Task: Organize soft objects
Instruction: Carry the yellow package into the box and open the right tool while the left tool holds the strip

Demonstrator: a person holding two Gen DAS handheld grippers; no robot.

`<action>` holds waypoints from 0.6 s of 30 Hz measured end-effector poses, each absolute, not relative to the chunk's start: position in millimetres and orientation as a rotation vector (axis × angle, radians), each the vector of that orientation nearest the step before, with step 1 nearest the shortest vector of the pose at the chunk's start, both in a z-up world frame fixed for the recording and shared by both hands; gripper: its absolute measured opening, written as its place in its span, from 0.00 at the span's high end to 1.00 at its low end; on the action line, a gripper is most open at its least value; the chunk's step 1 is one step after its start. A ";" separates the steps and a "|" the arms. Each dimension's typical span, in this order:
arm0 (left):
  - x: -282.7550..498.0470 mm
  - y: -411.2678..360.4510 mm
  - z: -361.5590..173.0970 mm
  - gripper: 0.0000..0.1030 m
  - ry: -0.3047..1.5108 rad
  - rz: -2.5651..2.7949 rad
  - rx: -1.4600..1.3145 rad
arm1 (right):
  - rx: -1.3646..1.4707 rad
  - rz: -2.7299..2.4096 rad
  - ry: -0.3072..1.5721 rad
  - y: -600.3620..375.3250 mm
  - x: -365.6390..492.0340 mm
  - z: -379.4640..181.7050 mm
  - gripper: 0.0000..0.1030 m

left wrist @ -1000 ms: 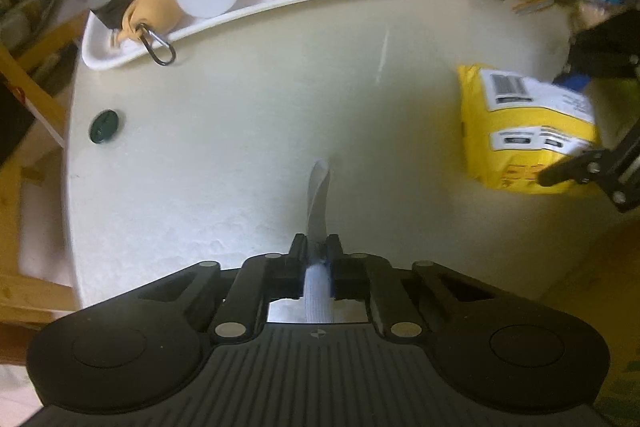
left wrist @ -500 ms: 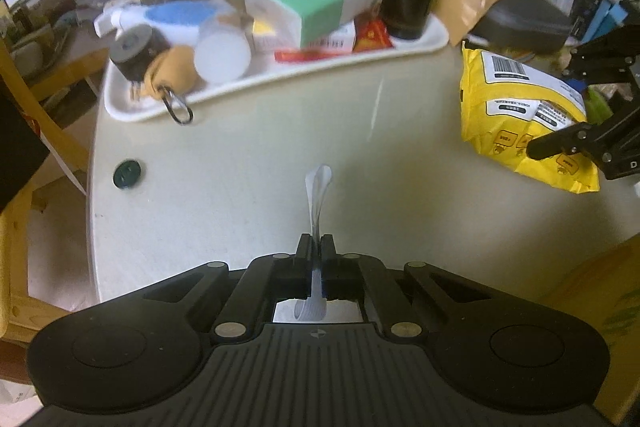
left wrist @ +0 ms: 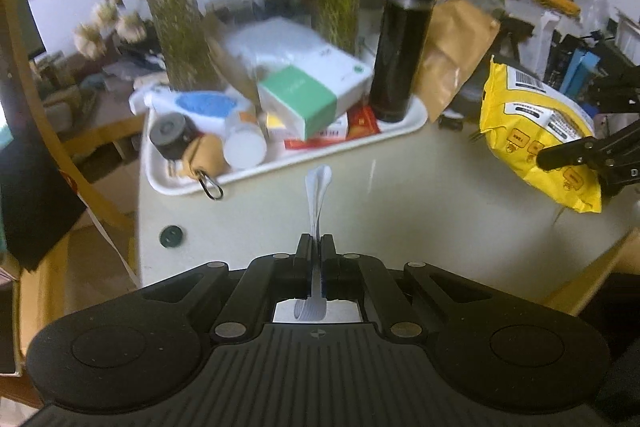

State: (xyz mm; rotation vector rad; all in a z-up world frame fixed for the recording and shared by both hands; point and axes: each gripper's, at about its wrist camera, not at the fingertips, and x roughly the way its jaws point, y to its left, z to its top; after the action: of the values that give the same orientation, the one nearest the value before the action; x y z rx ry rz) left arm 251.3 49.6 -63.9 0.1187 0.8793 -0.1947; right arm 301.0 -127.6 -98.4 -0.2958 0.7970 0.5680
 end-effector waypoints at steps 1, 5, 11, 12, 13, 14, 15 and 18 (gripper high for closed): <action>246.7 48.8 -58.2 0.96 0.870 -0.195 0.124 | -0.288 0.555 0.792 -128.3 296.5 -95.3 0.54; 227.4 43.6 -31.7 0.96 0.835 -0.211 0.134 | -0.249 0.518 0.782 -131.5 277.9 -79.6 0.54; 192.1 30.4 5.8 0.96 0.771 -0.239 0.162 | -0.228 0.513 0.754 -134.0 237.5 -45.8 0.54; 185.2 28.1 11.4 0.96 0.760 -0.241 0.165 | -0.215 0.513 0.747 -135.0 229.9 -38.6 0.54; 178.9 26.4 16.2 0.96 0.748 -0.243 0.169 | -0.205 0.515 0.741 -135.3 223.0 -32.1 0.54; 172.3 24.9 21.4 0.96 0.738 -0.245 0.170 | -0.199 0.519 0.734 -135.3 215.1 -25.2 0.54; 165.9 23.5 26.4 0.96 0.728 -0.247 0.169 | -0.194 0.528 0.727 -134.5 206.1 -18.1 0.54; 149.5 19.7 37.4 0.96 0.701 -0.250 0.173 | -0.183 0.548 0.715 -129.6 180.5 -1.1 0.54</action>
State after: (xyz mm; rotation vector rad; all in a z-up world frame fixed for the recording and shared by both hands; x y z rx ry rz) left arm 149.5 19.7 37.4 0.1732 0.7014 -0.2499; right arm 180.5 -129.6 -1.1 -0.1835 0.7154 0.5475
